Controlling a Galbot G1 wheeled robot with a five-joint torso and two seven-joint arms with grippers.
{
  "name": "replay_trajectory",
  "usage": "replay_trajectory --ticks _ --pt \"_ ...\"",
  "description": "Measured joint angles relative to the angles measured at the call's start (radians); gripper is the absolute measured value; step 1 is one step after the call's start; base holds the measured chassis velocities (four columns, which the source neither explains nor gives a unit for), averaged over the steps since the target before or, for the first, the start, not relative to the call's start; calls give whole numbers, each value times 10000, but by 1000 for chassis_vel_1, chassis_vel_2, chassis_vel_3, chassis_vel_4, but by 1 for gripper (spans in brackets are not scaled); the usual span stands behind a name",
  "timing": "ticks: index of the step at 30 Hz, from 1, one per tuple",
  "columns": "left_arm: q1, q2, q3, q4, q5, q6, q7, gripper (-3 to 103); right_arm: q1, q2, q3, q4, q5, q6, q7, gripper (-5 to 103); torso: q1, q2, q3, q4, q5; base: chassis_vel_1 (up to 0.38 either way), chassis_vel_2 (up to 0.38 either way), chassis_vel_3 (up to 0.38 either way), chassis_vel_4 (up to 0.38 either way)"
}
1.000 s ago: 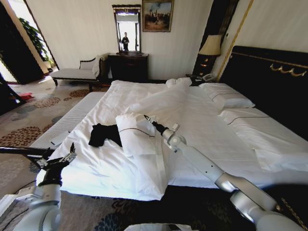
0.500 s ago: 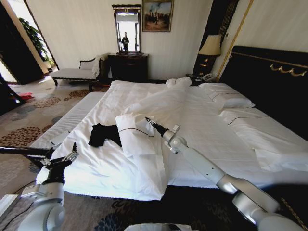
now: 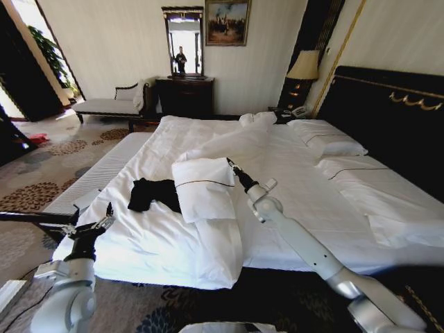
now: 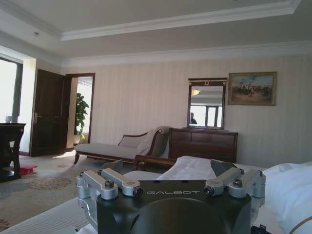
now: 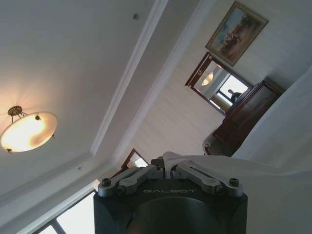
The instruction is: Fold the clothes on the bed.
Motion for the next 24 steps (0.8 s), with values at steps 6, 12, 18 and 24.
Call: replay_trajectory --ticks 6,12,18,24 --pt "-319 330 193 281 -191 1 -2 100 -2254 -353 2291 1450 -23 270 -21 0 0 0 0 -5 2 0 0 0 0" --pt "-589 659 419 491 -372 18 -12 100 -4397 -331 4466 2706 -124 587 -39 0 0 1 0 -2 0 0 0 0 0" --pt "-728 819 525 531 -546 7 -5 100 -5962 285 6023 3634 -414 868 176 0 -1 1 0 1 -1 0 0 0 0" --pt "-937 989 530 500 -869 -9 3 100 -7178 1243 7398 4398 -605 1034 338 0 0 0 1 -1 2 0 0 0 0"
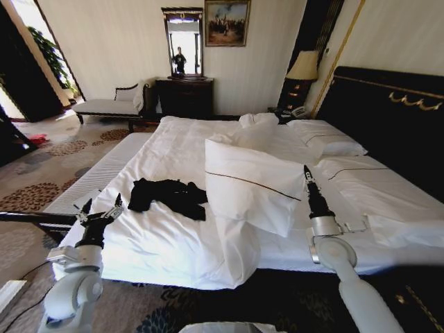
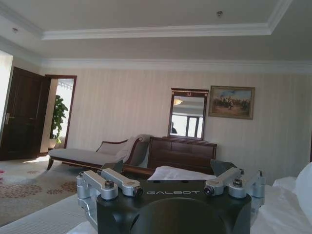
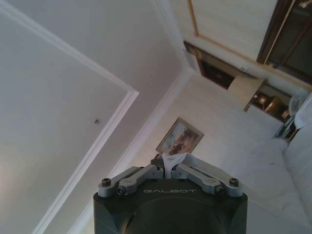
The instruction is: Fold the clothes on the bed.
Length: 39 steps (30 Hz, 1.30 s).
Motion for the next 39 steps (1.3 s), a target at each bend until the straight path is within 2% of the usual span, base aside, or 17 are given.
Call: replay_trajectory --ticks 2,3,8,15,18,24,30,39 --pt "-105 100 37 70 -109 0 2 100 -519 553 666 353 -25 58 5 0 -1 0 0 -1 -3 0 0 0 0" --pt "-105 100 37 70 -109 0 2 100 -519 553 666 353 -25 58 5 0 -1 0 0 -1 -3 0 0 0 0" --pt "-201 165 82 125 -273 -34 15 100 -1685 1451 1653 996 -45 290 46 0 -1 1 -1 0 -3 0 0 0 0" --pt "-225 176 221 83 -279 -82 31 100 -2412 1927 2045 1268 -245 533 375 0 0 0 0 6 -1 0 0 0 0" --pt "-329 456 383 132 -348 -81 38 100 -3145 2279 2694 1423 -173 738 510 0 -1 0 0 -2 -2 0 0 0 0" --pt "-549 851 595 285 -536 -81 54 100 -4074 2440 3935 1523 145 1012 678 0 -1 0 0 0 -1 0 0 0 0" --pt "-690 994 817 376 -651 -87 79 100 -4592 2707 4527 1715 42 1159 715 0 -1 0 0 1 -1 0 0 0 0" --pt "-826 1228 1149 707 -872 -407 255 100 -5475 3822 5469 2057 -39 1720 1114 0 1 0 0 1 -2 0 0 0 0"
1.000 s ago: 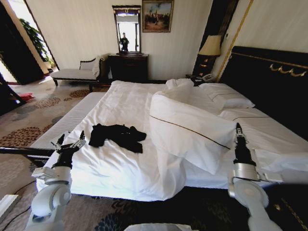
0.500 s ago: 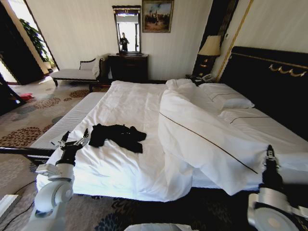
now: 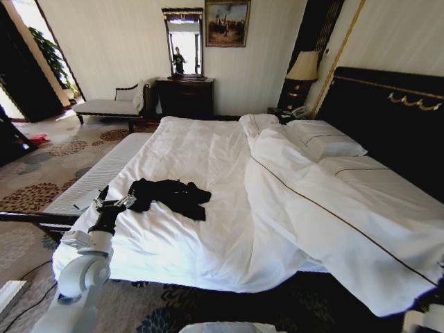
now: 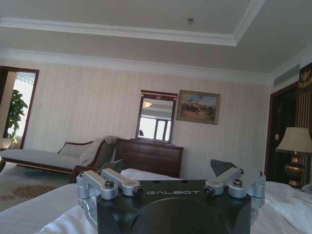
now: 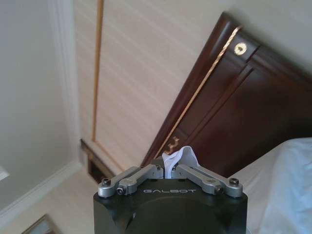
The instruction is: Fold the clothes on the bed.
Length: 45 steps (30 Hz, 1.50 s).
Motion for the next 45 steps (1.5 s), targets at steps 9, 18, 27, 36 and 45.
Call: replay_trajectory --ticks 9,18,27,36,45 --pt "-395 258 521 615 -208 -383 109 100 -670 955 579 214 -751 779 1763 0 0 0 1 1 0 0 0 0 0" --pt "-758 429 880 872 -436 -415 119 100 -794 954 756 137 -1703 958 3223 0 0 -1 1 2 1 0 0 0 0" --pt "-935 341 1234 1086 -405 -439 119 100 -971 931 882 -434 -2207 1155 4216 0 0 -1 1 3 1 0 0 0 0" --pt "-927 171 1375 1080 -260 -442 125 100 -1056 920 868 -1297 -2571 1289 4999 0 1 -2 1 5 2 0 0 0 0" --pt "-774 165 1189 1004 -189 -476 141 100 -916 922 421 -1728 -3127 1410 5260 1 0 -1 1 -12 -1 0 0 0 0"
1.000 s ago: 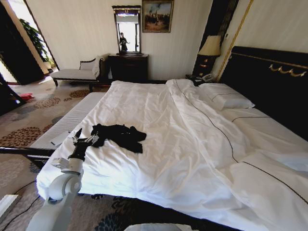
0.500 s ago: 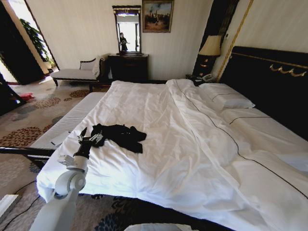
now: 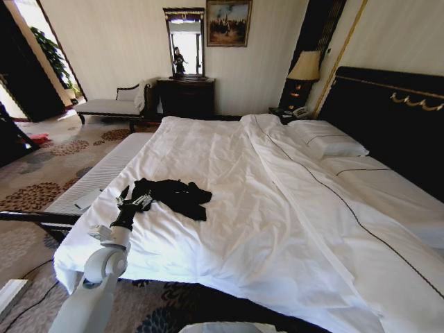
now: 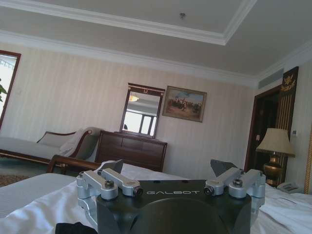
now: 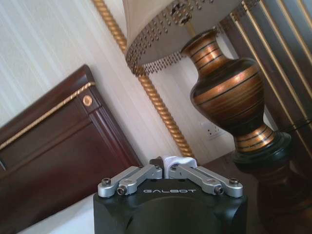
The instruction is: Fold the clothes on the bed.
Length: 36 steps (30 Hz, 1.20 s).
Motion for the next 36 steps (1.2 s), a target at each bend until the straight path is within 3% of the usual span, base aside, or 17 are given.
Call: replay_trajectory --ticks 2,5,6,9,11,15,18,21,22,24,29,36 --pt "74 7 -108 -43 0 -4 4 100 23 4 -143 150 -133 -65 38 12 -1 0 0 0 -3 0 0 0 0" --pt "151 19 -256 -80 1 -10 8 100 6 4 -352 408 -411 -174 269 12 -1 0 -1 12 0 0 0 0 0" --pt "174 24 -310 -89 1 -10 8 100 -28 4 -419 519 -504 -195 343 22 -1 -1 -1 14 -1 0 0 0 0" --pt "271 49 -533 -148 -6 -10 11 100 -349 2 -620 1220 -664 -340 790 39 0 0 0 11 0 0 0 0 0" --pt "290 52 -582 -158 -8 -10 12 100 -441 1 -630 1408 -664 -414 942 39 -1 0 0 12 0 0 0 0 0" --pt "383 35 -773 -201 -12 -11 13 100 -803 0 -360 2319 -613 -976 2111 61 -1 0 0 12 -1 0 0 0 0" --pt "441 1 -845 -248 -12 -11 13 100 -810 -1 -45 2559 -679 -1287 2649 66 -1 0 0 12 0 0 0 0 0" --pt "529 -64 -918 -329 -9 -11 13 100 -512 -1 640 2607 -892 -1686 3199 83 -1 0 -1 12 2 0 0 0 0" --pt "529 -64 -918 -329 -9 -11 13 100 -512 -1 640 2607 -892 -1686 3199 83 -1 0 -1 12 2 0 0 0 0" --pt "564 -108 -931 -381 7 -11 13 100 -382 -2 1144 2518 -1022 -1790 3311 93 -1 0 -1 14 2 0 0 0 0" --pt "560 -168 -895 -425 100 -11 16 100 -280 -9 1765 2422 -1053 -1809 3159 100 -1 0 -1 10 2 0 0 0 0" --pt "620 -166 -960 -548 231 26 16 100 472 -808 1825 2716 -1106 -1998 1950 100 -1 0 0 13 2 0 0 0 0"
